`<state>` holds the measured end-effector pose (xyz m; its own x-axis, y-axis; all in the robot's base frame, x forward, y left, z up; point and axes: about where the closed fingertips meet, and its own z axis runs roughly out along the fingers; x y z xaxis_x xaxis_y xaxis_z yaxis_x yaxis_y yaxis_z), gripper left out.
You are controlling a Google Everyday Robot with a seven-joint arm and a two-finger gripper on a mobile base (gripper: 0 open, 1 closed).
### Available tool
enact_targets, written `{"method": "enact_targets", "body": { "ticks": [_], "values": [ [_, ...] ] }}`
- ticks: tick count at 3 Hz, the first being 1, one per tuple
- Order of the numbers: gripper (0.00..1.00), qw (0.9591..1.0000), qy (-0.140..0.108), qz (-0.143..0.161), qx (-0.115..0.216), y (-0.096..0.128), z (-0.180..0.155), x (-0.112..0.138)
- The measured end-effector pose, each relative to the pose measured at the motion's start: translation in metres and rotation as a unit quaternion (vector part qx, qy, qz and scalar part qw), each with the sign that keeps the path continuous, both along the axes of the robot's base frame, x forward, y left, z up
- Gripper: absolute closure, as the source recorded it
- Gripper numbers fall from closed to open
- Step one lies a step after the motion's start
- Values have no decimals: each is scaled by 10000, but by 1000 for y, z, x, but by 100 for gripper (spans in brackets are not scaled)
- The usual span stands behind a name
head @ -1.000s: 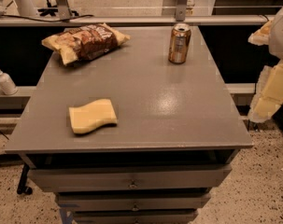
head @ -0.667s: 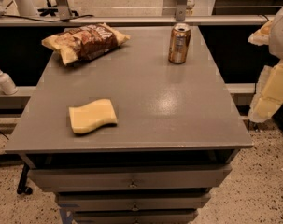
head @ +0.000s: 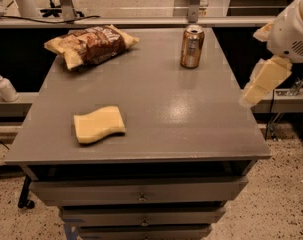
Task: Move orange can near brown chip bag
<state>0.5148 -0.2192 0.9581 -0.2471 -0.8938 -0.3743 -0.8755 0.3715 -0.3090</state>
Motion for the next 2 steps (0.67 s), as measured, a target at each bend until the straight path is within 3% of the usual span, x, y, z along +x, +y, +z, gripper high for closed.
{"method": "enact_targets", "body": {
  "ticks": [1,2],
  "values": [
    [0,9960,-232,-305,806,1,-17,57],
    [0,9840,-308,-482,1690,21,-38,103]
  ]
}}
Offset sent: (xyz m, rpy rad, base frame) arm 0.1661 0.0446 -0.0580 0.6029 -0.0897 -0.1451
